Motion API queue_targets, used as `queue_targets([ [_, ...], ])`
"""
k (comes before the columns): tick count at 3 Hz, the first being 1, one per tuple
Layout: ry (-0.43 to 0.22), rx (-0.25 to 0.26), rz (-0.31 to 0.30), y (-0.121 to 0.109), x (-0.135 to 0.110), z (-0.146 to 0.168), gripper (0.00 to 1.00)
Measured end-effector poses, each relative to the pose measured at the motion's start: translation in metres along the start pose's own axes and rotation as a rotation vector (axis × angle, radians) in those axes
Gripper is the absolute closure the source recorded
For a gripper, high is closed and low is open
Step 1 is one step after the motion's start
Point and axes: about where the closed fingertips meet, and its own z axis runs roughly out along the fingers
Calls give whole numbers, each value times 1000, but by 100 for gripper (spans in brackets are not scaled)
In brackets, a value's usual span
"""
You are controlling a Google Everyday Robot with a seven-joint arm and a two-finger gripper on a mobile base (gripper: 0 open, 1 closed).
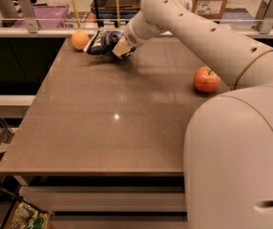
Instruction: Move blue chip bag near orange
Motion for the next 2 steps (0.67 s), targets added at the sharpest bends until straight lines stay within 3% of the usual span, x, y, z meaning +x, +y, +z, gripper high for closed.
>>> queue_targets([
  [1, 2, -4, 0, 2, 0, 3, 0],
  [2, 2, -4, -1, 2, 0, 3, 0],
])
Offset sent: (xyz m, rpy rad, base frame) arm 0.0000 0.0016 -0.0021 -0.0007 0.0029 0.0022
